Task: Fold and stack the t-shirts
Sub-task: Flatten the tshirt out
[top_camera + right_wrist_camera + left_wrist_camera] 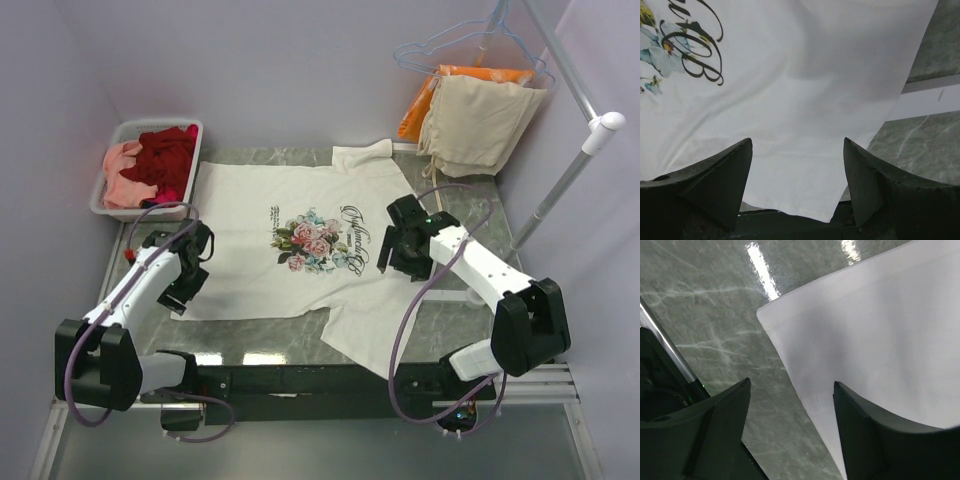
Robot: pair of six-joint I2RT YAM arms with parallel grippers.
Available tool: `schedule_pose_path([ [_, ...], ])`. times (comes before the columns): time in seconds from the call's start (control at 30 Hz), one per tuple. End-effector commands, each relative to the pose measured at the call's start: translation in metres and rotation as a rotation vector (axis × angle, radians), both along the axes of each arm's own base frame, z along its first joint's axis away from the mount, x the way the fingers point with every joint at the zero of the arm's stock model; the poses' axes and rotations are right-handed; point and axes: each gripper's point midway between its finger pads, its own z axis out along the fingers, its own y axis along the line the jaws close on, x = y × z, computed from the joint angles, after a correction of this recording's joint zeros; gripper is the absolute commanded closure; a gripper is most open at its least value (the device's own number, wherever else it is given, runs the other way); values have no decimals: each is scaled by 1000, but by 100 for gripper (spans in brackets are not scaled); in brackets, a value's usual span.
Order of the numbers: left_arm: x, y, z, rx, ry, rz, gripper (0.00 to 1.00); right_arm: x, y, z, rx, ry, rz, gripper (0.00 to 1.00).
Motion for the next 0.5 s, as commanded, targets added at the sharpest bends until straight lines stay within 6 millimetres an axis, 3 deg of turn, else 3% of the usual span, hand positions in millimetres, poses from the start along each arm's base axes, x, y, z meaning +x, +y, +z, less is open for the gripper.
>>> schedule_pose_path([
  [0.0, -14, -3, -18, -38, 25, 66, 34, -3, 3, 5, 30, -44, 2, 21],
  [0.17, -25, -9, -32, -124, 33, 108, 42, -5, 4, 3, 39, -50, 25, 20],
  [0.47, -18, 15, -29, -88, -17, 157, 42, -6, 11, -6, 64, -16, 53, 20],
])
